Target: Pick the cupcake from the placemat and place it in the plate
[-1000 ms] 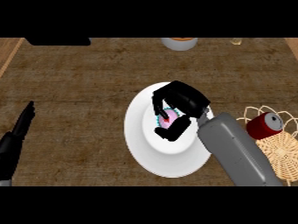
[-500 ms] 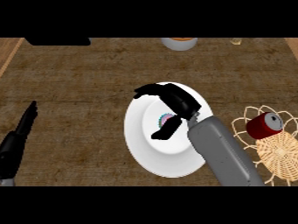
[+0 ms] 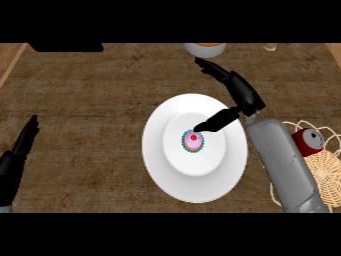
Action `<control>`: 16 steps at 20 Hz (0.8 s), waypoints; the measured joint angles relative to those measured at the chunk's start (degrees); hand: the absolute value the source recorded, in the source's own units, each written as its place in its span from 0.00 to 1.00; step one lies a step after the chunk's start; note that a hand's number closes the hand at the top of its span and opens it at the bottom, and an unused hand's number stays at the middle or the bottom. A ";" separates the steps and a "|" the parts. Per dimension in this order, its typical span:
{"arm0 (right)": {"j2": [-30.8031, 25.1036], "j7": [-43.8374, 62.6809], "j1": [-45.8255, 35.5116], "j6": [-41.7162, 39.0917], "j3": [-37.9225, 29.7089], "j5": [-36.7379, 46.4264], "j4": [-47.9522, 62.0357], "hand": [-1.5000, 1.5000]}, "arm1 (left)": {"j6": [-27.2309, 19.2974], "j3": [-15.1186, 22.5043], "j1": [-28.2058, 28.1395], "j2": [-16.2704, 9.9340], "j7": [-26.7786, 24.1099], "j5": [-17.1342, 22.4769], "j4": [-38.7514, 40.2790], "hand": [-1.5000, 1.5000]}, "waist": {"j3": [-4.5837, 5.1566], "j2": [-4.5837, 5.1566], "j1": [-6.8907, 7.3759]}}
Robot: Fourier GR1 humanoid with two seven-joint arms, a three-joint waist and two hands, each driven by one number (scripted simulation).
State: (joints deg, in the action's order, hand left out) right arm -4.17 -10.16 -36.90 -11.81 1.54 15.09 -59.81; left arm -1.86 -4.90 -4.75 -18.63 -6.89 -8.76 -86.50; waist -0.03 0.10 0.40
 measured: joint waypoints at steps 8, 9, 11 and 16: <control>-10.40 -11.65 -5.91 -10.82 -12.89 -10.10 16.00 0.00 | 0.49 0.05 -0.13 0.39 -1.27 -0.54 0.52 0.50 | -0.05 0.48 0.98; -11.56 -13.86 -6.96 -11.92 -13.61 -10.25 18.70 0.00 | 0.47 0.26 0.24 0.56 -1.58 -0.84 1.05 0.50 | -0.06 0.58 1.18; -14.54 -17.89 -8.65 -14.42 -14.87 -10.38 23.19 0.00 | 0.51 0.34 0.78 0.70 -1.40 -1.09 1.32 0.50 | -0.08 0.72 1.48; -20.69 -25.48 -11.74 -16.61 -15.81 -8.33 32.69 0.00 | 0.93 0.37 2.16 0.95 -1.04 -1.19 1.52 0.50 | -0.11 0.98 2.16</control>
State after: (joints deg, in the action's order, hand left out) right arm -24.86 -35.64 -48.64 -28.42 -14.27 6.76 -27.12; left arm -0.92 -4.53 -2.59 -17.68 -7.93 -9.95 -84.98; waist -0.14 1.08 2.56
